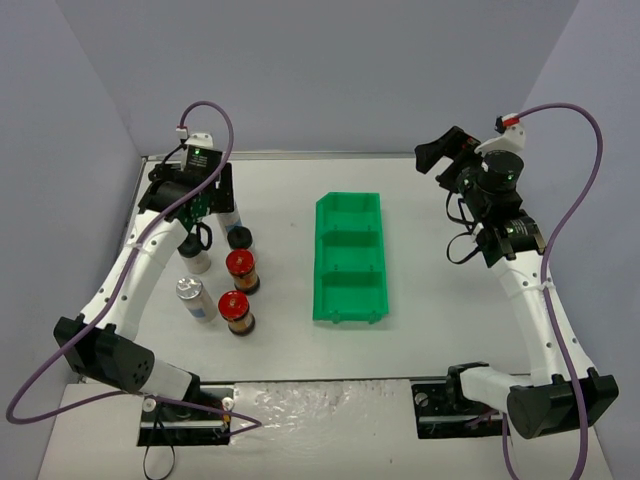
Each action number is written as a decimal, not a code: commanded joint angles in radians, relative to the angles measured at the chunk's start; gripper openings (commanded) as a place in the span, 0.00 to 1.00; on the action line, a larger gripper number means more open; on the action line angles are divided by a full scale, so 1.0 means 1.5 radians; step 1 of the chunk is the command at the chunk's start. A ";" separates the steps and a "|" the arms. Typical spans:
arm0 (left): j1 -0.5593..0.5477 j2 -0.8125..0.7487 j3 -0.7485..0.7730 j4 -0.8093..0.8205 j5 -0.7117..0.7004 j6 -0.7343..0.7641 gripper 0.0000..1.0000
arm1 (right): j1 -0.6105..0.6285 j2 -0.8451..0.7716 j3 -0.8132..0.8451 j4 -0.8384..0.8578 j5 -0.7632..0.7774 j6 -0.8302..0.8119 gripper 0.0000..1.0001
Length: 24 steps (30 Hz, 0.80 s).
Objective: Organize the condiment bottles
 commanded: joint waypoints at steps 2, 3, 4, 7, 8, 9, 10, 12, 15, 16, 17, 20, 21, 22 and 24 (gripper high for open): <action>0.003 -0.001 0.043 0.014 -0.005 -0.010 0.97 | -0.002 0.001 0.014 0.043 -0.006 -0.015 1.00; 0.003 0.000 0.043 0.014 -0.005 -0.010 0.97 | -0.002 0.003 0.015 0.043 -0.007 -0.015 1.00; 0.003 0.001 0.044 0.013 -0.005 -0.010 0.97 | -0.002 0.004 0.015 0.042 -0.008 -0.015 1.00; 0.003 0.002 0.048 0.009 -0.004 -0.008 0.97 | -0.001 0.010 0.017 0.040 -0.015 -0.015 1.00; 0.003 0.002 0.049 0.008 -0.004 -0.007 0.97 | -0.001 0.012 0.018 0.039 -0.018 -0.015 1.00; 0.003 0.002 0.049 0.008 -0.005 -0.006 0.97 | -0.001 0.015 0.020 0.038 -0.021 -0.014 1.00; 0.003 0.002 0.050 0.007 -0.005 -0.005 0.97 | -0.002 0.017 0.021 0.037 -0.023 -0.013 1.00; 0.003 0.002 0.050 0.006 -0.005 -0.003 0.97 | -0.002 0.020 0.024 0.037 -0.027 -0.012 1.00; 0.003 0.002 0.052 0.007 -0.001 -0.001 0.97 | -0.001 0.026 0.028 0.037 -0.031 -0.009 1.00; 0.003 0.001 0.052 0.007 -0.001 -0.001 0.97 | -0.001 0.026 0.029 0.037 -0.032 -0.008 1.00; 0.004 0.000 0.052 0.007 -0.002 -0.001 0.97 | -0.001 0.027 0.030 0.038 -0.032 -0.007 1.00; 0.003 0.000 0.054 0.006 -0.002 0.002 0.97 | -0.001 0.028 0.027 0.038 -0.034 -0.005 1.00; 0.003 0.000 0.054 0.006 -0.003 0.003 0.97 | 0.000 0.026 0.025 0.038 -0.034 -0.004 1.00; 0.003 -0.001 0.055 0.005 -0.004 0.004 0.97 | 0.000 0.025 0.022 0.039 -0.034 -0.004 1.00; 0.003 -0.006 0.052 0.008 -0.008 0.004 0.97 | 0.000 0.024 0.020 0.038 -0.031 -0.004 1.00</action>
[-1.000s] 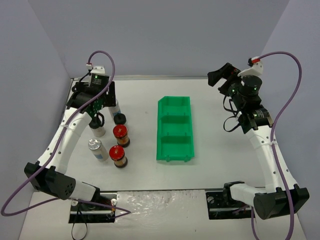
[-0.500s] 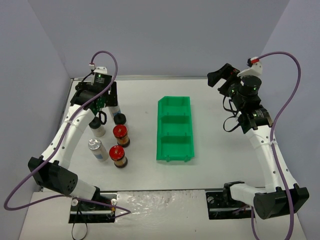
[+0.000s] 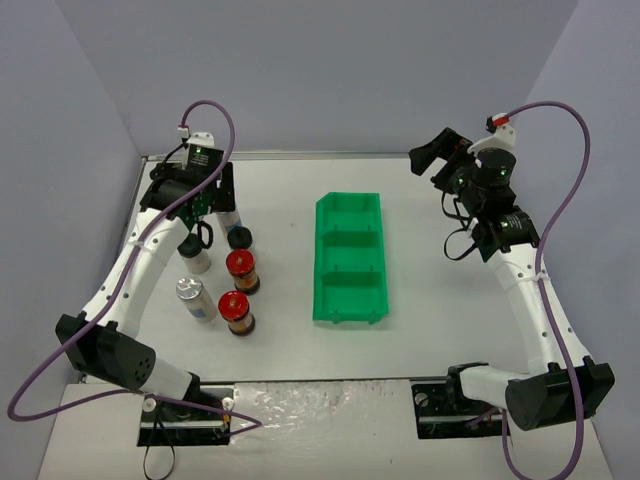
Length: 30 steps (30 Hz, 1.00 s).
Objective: Organize the condiment bottles
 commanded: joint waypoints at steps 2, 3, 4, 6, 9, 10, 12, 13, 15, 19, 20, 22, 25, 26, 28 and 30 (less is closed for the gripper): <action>0.004 -0.024 0.038 0.013 -0.013 0.006 0.97 | 0.000 -0.007 0.016 0.043 -0.005 -0.001 1.00; 0.003 -0.025 0.038 0.014 -0.013 0.006 0.97 | 0.000 -0.010 0.014 0.043 -0.004 0.000 1.00; 0.003 -0.025 0.037 0.013 -0.013 0.006 0.97 | 0.000 -0.014 0.010 0.043 -0.004 0.001 1.00; 0.003 -0.024 0.037 0.012 -0.013 0.007 0.97 | 0.000 -0.019 0.001 0.044 -0.003 0.003 1.00; 0.003 -0.025 0.034 0.014 -0.015 0.005 0.97 | 0.000 -0.025 -0.008 0.043 -0.002 0.005 1.00; 0.003 -0.024 0.033 0.014 -0.016 0.003 0.97 | -0.001 -0.028 -0.011 0.044 -0.001 0.005 1.00; 0.003 -0.019 0.040 0.009 -0.018 0.000 0.97 | -0.001 -0.034 -0.016 0.044 0.003 0.005 1.00; 0.003 -0.017 0.044 0.005 -0.017 0.000 0.97 | -0.001 -0.037 -0.019 0.045 0.005 0.007 1.00; 0.003 -0.017 0.044 0.006 -0.016 -0.002 0.97 | 0.000 -0.035 -0.023 0.047 0.003 0.009 1.00; 0.006 -0.004 0.034 0.015 -0.017 -0.008 0.97 | 0.000 -0.027 -0.022 0.048 -0.007 0.015 1.00; 0.009 0.003 0.033 0.018 -0.009 -0.013 0.97 | 0.000 -0.028 -0.023 0.048 -0.007 0.017 1.00; 0.019 0.024 0.042 0.020 0.017 -0.029 0.97 | -0.001 -0.029 -0.024 0.050 -0.007 0.019 1.00; 0.021 0.048 0.054 0.044 0.036 -0.030 0.97 | 0.000 -0.030 -0.024 0.049 -0.007 0.017 1.00; 0.026 0.065 0.066 0.055 0.046 -0.028 0.97 | 0.000 -0.031 -0.025 0.050 -0.007 0.017 1.00; 0.053 0.149 0.155 0.042 0.080 -0.021 0.97 | 0.000 -0.031 -0.025 0.050 -0.008 0.018 1.00; 0.075 0.237 0.277 -0.021 0.134 -0.040 0.97 | 0.000 -0.027 -0.021 0.049 -0.012 0.021 1.00</action>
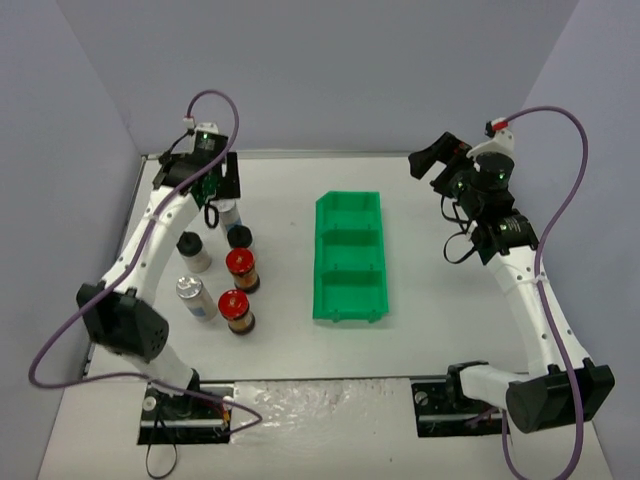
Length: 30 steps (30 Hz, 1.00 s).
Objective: Organize the condiment bottles
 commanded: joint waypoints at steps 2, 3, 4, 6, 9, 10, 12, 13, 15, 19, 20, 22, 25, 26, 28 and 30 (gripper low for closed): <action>0.040 0.173 0.264 -0.043 0.101 -0.031 0.96 | 0.000 -0.021 0.007 0.048 -0.011 0.009 1.00; 0.037 0.189 0.282 -0.043 0.101 -0.031 0.96 | 0.000 -0.027 0.006 0.048 -0.008 0.008 1.00; 0.037 0.206 0.298 -0.051 0.101 -0.034 0.96 | 0.000 -0.033 0.003 0.047 -0.004 0.007 1.00; 0.038 0.239 0.328 -0.081 0.101 -0.044 0.96 | -0.002 -0.042 -0.002 0.043 0.002 0.003 1.00; 0.039 0.256 0.341 -0.097 0.087 -0.055 0.96 | -0.003 -0.046 -0.007 0.037 0.002 0.002 1.00; 0.039 0.252 0.323 -0.094 0.086 -0.058 0.96 | -0.003 -0.045 -0.008 0.035 0.000 0.003 1.00; 0.038 0.235 0.284 -0.076 0.085 -0.063 0.96 | -0.002 -0.045 -0.011 0.035 -0.002 0.004 1.00; 0.038 0.223 0.263 -0.072 0.085 -0.066 0.96 | -0.002 -0.044 -0.011 0.035 -0.002 0.005 1.00; 0.038 0.202 0.220 -0.063 0.084 -0.074 0.96 | -0.002 -0.041 -0.011 0.035 -0.004 0.007 1.00; 0.038 0.163 0.128 -0.038 0.081 -0.089 0.95 | -0.003 -0.039 -0.014 0.035 -0.007 0.008 1.00; 0.039 0.158 0.107 -0.035 0.081 -0.093 0.95 | -0.003 -0.040 -0.017 0.035 -0.007 0.010 1.00; 0.040 0.146 0.083 -0.018 0.086 -0.095 0.95 | -0.003 -0.043 -0.023 0.035 -0.009 0.012 1.00; 0.044 0.148 0.052 0.001 0.111 -0.090 0.95 | -0.001 -0.047 -0.030 0.035 -0.010 0.013 1.00; 0.044 0.155 0.052 0.003 0.112 -0.089 0.95 | -0.002 -0.048 -0.030 0.035 -0.009 0.013 1.00; 0.044 0.165 0.051 0.010 0.122 -0.089 0.95 | -0.001 -0.052 -0.032 0.033 -0.009 0.012 1.00; 0.044 0.175 0.056 0.012 0.129 -0.088 0.94 | -0.002 -0.056 -0.033 0.032 -0.008 0.012 1.00</action>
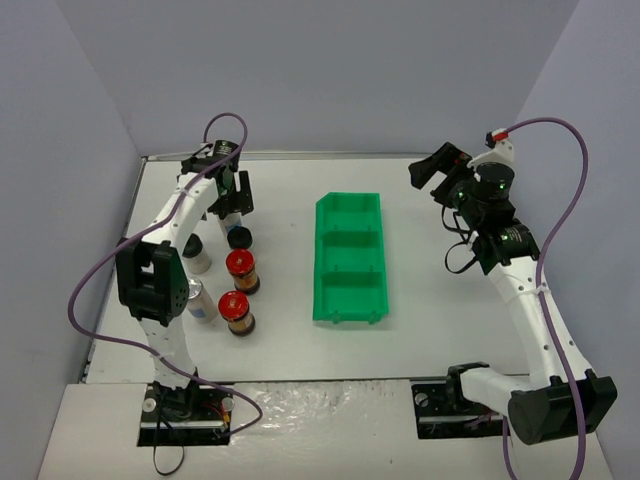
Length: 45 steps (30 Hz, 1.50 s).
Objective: Organize the condiment bottles
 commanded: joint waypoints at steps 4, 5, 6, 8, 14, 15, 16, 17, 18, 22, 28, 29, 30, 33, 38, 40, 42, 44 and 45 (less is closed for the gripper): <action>0.004 0.008 0.033 0.044 0.021 -0.008 0.91 | -0.002 -0.024 0.005 0.038 -0.005 0.000 1.00; 0.004 0.010 0.034 0.046 0.022 -0.008 0.88 | -0.002 -0.025 0.003 0.038 -0.005 -0.001 1.00; 0.004 0.011 0.036 0.047 0.022 -0.008 0.87 | -0.002 -0.024 0.003 0.037 -0.003 -0.002 1.00; 0.005 0.017 0.039 0.042 0.021 -0.010 0.81 | -0.002 -0.024 0.001 0.036 -0.002 -0.003 1.00; 0.005 0.025 0.034 0.044 0.018 -0.014 0.22 | -0.001 -0.025 -0.004 0.035 -0.002 -0.005 1.00; 0.005 0.024 0.033 0.046 0.017 -0.016 0.10 | -0.002 -0.025 -0.003 0.034 -0.002 -0.005 1.00; 0.005 0.020 0.031 0.051 0.015 -0.018 0.05 | -0.002 -0.025 -0.003 0.034 -0.002 -0.006 1.00; 0.004 0.017 0.029 0.056 0.013 -0.019 0.00 | -0.002 -0.025 -0.003 0.033 -0.001 -0.007 1.00; -0.003 0.006 0.026 0.068 0.005 -0.012 0.00 | -0.002 -0.025 -0.004 0.033 -0.001 -0.007 1.00; -0.031 -0.056 0.007 0.141 -0.014 0.027 0.00 | -0.001 -0.023 -0.005 0.032 -0.003 -0.006 1.00; -0.077 -0.081 0.097 0.177 -0.022 0.088 0.00 | -0.001 -0.017 -0.005 0.032 -0.004 -0.005 1.00; -0.083 -0.073 0.126 0.170 -0.022 0.093 0.00 | -0.001 -0.017 -0.005 0.032 -0.004 -0.005 1.00; -0.089 -0.063 0.161 0.160 -0.017 0.095 0.00 | -0.001 -0.017 -0.005 0.032 -0.003 -0.006 1.00; -0.106 -0.033 0.246 0.131 -0.004 0.099 0.00 | 0.000 -0.019 -0.006 0.032 0.000 -0.006 1.00; -0.158 0.048 0.387 0.097 0.024 0.120 0.00 | 0.001 -0.022 -0.010 0.028 0.003 -0.007 1.00; -0.189 0.089 0.449 0.075 0.029 0.126 0.00 | 0.001 -0.026 -0.009 0.023 0.009 -0.011 1.00; -0.212 0.130 0.504 0.051 0.034 0.128 0.00 | 0.001 -0.029 -0.008 0.019 0.018 -0.017 1.00; -0.235 0.172 0.547 0.046 0.040 0.132 0.00 | 0.001 -0.034 -0.006 0.008 0.027 -0.025 1.00; -0.245 0.191 0.561 0.046 0.042 0.135 0.00 | 0.001 -0.037 -0.005 -0.003 0.031 -0.029 1.00</action>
